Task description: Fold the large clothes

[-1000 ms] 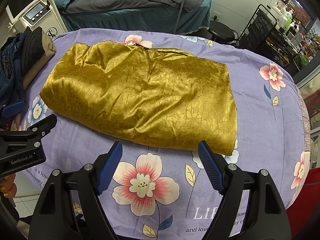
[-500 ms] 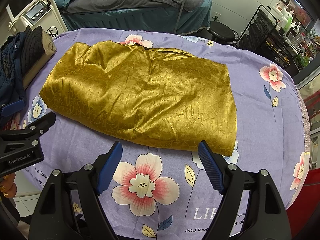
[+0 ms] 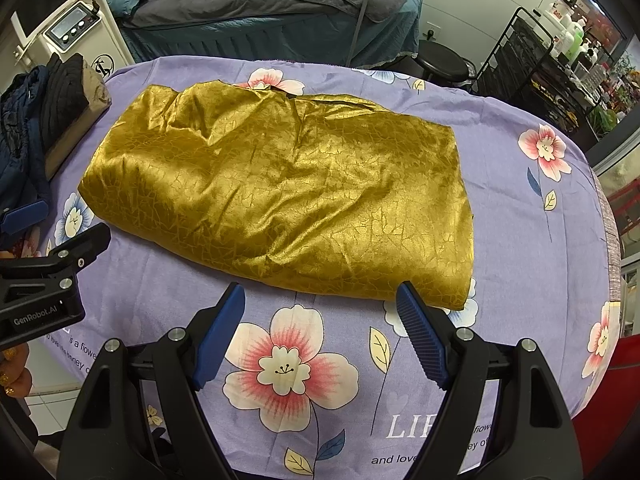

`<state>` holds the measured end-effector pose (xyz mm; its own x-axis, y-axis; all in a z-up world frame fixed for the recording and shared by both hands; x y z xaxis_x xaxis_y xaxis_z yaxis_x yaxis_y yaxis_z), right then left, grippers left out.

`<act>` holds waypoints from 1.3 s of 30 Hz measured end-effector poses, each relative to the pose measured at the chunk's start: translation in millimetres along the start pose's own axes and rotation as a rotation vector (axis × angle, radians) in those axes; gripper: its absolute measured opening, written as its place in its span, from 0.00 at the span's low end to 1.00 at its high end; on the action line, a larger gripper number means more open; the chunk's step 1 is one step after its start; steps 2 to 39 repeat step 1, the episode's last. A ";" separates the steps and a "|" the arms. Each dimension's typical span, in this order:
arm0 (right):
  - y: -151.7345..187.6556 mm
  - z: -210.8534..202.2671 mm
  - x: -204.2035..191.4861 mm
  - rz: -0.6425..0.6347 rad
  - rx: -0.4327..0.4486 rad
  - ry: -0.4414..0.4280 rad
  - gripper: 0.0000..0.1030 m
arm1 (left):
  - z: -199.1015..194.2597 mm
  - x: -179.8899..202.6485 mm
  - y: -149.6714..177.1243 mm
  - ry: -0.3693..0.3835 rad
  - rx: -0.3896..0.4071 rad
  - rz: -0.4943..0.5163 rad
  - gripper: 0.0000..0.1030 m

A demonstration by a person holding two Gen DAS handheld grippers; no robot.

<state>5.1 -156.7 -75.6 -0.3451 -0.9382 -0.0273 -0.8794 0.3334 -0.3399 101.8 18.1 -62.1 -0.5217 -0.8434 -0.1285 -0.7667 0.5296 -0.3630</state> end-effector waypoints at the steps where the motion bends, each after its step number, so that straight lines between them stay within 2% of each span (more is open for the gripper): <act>1: -0.2 0.0 -0.1 -0.001 0.000 -0.001 0.75 | 0.4 -0.1 0.4 0.002 -0.002 -0.001 0.94; 39: -0.2 0.0 -0.1 -0.001 0.000 -0.001 0.75 | 0.4 -0.1 0.4 0.002 -0.002 -0.001 0.94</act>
Point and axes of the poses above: each gripper's, at about its wrist camera, not at the fingertips, and z roughly the way its jaws point, x to its right, y to its underside, the point moved 7 cm from there along z, roughly the way its jaws point, and after that the axes turned 10 degrees about z, right-handed, at the moved point
